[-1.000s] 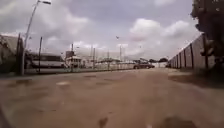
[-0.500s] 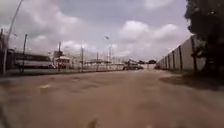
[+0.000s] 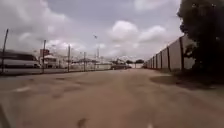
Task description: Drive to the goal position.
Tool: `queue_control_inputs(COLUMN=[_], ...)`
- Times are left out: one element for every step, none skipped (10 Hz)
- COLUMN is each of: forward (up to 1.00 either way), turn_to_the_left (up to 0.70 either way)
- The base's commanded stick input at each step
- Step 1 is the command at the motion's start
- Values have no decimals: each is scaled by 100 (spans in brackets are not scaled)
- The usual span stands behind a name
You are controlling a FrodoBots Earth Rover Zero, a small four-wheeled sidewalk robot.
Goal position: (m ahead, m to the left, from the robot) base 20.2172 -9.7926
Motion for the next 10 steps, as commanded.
queue_control_inputs(forward=[70,70,70,70,70,70,70,70,70,70], turn_to_the_left=[0,0,0,0,0,0,0,0,0,0])
